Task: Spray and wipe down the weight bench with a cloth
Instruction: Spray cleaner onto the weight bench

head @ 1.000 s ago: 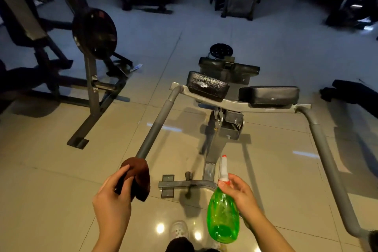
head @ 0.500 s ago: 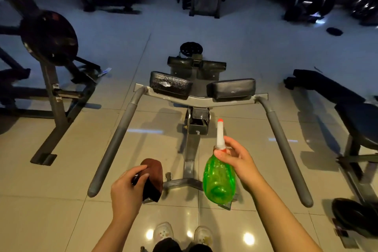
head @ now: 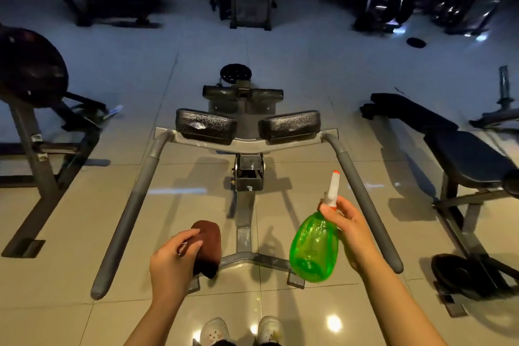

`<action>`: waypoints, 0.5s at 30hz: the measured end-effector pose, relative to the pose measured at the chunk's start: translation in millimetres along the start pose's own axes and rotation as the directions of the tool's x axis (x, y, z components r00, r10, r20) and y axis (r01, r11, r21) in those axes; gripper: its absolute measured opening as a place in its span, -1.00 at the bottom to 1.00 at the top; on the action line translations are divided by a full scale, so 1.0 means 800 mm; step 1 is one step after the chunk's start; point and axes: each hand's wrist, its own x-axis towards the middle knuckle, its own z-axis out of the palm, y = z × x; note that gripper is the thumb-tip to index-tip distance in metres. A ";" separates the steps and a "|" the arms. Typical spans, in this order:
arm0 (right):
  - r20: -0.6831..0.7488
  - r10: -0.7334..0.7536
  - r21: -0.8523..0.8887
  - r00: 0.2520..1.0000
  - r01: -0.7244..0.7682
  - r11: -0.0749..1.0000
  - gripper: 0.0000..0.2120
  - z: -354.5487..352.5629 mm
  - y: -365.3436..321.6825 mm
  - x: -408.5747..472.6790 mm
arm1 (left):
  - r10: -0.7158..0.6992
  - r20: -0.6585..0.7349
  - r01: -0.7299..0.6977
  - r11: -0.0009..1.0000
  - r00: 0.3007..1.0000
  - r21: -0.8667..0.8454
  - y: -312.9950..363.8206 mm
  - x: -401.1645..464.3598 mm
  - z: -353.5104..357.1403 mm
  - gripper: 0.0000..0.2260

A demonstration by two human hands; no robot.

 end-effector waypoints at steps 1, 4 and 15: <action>0.006 0.011 -0.009 1.000 -0.011 1.000 -0.32 -0.007 0.006 -0.007 | 0.019 0.006 -0.019 1.000 1.000 0.016 0.000 0.000 0.005 -0.80; -0.018 0.078 -0.064 0.997 -0.079 0.995 -0.38 -0.022 0.028 -0.033 | 0.062 0.068 -0.065 0.997 0.996 0.050 0.003 0.000 0.021 -0.80; -0.409 0.266 0.115 0.873 -0.240 0.964 -0.75 -0.066 0.115 -0.158 | 0.099 0.414 -0.123 0.992 0.905 0.030 0.025 -0.014 0.106 -0.80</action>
